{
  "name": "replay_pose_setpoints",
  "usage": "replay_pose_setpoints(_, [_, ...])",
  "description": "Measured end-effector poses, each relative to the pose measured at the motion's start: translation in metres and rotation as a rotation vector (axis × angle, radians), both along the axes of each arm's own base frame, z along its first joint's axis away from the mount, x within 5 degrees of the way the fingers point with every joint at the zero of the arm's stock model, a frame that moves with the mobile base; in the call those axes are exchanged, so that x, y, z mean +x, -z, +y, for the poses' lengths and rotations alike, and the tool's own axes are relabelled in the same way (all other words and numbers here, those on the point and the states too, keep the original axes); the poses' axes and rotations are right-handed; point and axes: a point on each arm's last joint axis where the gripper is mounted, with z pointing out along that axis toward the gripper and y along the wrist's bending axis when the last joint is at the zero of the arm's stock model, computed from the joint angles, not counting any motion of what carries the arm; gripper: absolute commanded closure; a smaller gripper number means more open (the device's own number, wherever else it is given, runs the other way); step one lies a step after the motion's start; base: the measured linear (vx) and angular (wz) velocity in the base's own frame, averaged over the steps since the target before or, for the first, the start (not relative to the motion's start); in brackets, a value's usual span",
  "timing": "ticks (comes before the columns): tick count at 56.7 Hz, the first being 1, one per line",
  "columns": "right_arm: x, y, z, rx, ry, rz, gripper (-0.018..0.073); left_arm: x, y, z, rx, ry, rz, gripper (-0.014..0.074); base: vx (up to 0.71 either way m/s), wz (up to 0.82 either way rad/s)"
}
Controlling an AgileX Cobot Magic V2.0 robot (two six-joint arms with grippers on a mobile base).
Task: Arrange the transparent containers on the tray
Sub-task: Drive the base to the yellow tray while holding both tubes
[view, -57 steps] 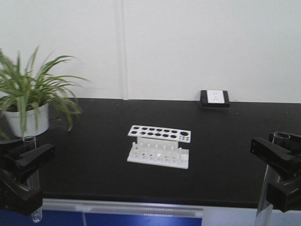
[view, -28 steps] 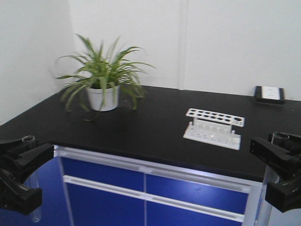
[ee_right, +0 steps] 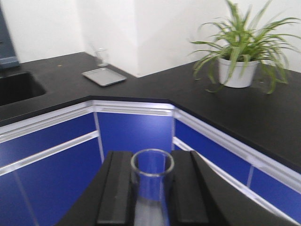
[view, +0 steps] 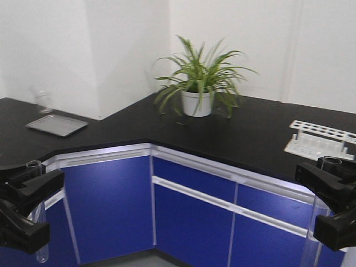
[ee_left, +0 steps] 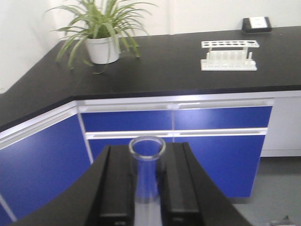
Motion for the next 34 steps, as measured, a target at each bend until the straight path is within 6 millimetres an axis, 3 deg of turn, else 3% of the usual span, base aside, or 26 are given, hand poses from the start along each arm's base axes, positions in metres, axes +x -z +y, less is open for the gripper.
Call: replay_pose_setpoints(34, [0.0000,0.0000,0.0000,0.000,0.000,0.000,0.0572,0.0000,0.0000,0.0000,-0.001,0.000,0.000,0.0600,-0.28,0.54])
